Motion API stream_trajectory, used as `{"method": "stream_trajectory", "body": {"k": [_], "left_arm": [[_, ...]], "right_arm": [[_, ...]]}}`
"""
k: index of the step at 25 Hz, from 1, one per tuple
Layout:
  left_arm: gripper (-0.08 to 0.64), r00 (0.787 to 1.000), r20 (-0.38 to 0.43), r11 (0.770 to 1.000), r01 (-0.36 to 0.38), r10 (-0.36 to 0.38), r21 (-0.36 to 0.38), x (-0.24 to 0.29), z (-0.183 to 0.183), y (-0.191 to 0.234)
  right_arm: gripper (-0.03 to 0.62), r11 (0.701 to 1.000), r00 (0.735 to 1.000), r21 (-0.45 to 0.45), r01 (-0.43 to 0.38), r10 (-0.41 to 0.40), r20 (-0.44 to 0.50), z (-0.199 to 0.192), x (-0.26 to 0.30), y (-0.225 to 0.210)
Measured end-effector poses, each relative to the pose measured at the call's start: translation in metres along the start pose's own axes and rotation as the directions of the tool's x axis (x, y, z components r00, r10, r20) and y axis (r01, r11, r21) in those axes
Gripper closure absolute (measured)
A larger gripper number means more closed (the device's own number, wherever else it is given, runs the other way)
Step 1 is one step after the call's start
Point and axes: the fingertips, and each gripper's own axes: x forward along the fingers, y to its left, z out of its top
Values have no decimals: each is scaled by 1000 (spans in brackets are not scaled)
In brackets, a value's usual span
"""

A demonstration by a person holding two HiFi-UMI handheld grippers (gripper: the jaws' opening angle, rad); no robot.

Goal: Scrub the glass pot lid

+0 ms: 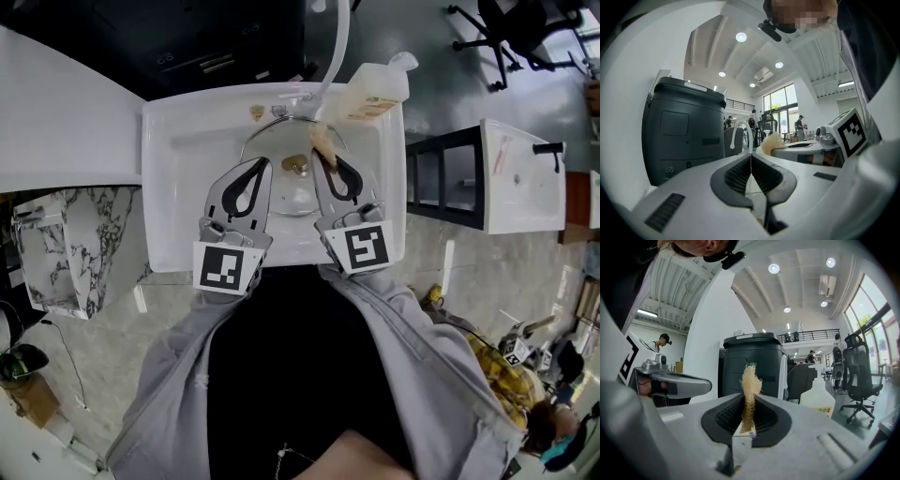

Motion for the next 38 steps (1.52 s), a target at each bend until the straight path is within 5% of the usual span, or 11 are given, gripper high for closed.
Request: {"method": "stream_trajectory", "body": {"k": [15, 27, 29, 34, 38], "left_arm": [[554, 990, -137, 999, -34, 34, 1, 20, -82, 58], [546, 952, -306, 1000, 8, -13, -16, 34, -177, 100], [401, 939, -341, 999, 29, -42, -43, 36, -191, 102], [394, 901, -418, 993, 98, -119, -72, 45, -222, 107], [394, 836, -512, 981, 172, -194, -92, 53, -252, 107]], "right_arm": [[563, 994, 989, -63, -89, 81, -120, -77, 53, 13], [563, 955, 957, -217, -202, 146, -251, -153, 82, 47], [563, 945, 950, -239, -225, 159, -268, -161, 87, 53], [563, 924, 937, -297, -241, 142, -321, -182, 95, 59], [563, 887, 920, -380, -263, 113, -375, -199, 100, 61]]}}
